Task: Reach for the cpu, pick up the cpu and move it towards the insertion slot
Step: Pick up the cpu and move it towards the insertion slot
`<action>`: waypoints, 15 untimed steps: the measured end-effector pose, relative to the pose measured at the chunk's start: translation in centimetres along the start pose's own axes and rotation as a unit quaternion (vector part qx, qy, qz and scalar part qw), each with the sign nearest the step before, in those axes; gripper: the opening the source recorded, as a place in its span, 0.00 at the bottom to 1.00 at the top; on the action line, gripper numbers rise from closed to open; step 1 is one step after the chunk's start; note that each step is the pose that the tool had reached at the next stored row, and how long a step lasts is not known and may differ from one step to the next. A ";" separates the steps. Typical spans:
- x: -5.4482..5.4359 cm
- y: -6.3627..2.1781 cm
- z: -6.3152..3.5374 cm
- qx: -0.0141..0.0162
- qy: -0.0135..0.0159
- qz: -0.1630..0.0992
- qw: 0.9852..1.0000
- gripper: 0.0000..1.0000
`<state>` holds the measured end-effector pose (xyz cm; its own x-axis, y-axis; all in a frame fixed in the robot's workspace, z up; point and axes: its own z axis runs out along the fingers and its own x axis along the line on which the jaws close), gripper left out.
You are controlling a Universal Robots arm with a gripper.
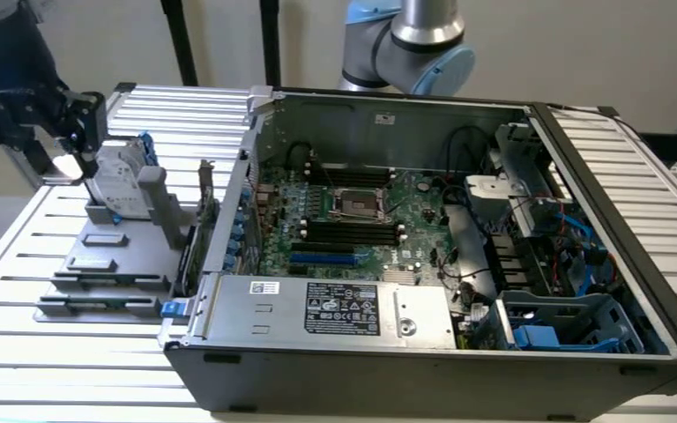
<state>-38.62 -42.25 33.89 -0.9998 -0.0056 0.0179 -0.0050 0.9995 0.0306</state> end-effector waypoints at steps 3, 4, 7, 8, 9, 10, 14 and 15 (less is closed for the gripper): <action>-1.3 0.03 -1.38 -0.002 0.001 -0.001 1.000 0.55; -1.8 0.04 -1.83 -0.003 0.001 -0.001 1.000 0.55; -3.1 0.08 -3.19 -0.005 0.002 -0.002 1.000 0.55; -3.6 0.09 -3.60 -0.005 0.003 -0.002 1.000 0.55; -4.0 0.10 -3.98 -0.006 0.003 -0.002 1.000 0.55; -4.5 0.11 -4.32 -0.006 0.004 -0.002 1.000 0.55; -6.3 0.13 -5.41 -0.007 0.005 -0.002 1.000 0.55; -6.7 0.13 -5.61 -0.008 0.006 -0.002 1.000 0.55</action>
<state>-31.82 -42.25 39.38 -0.9995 -0.0106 0.0289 -0.0093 0.9989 0.0461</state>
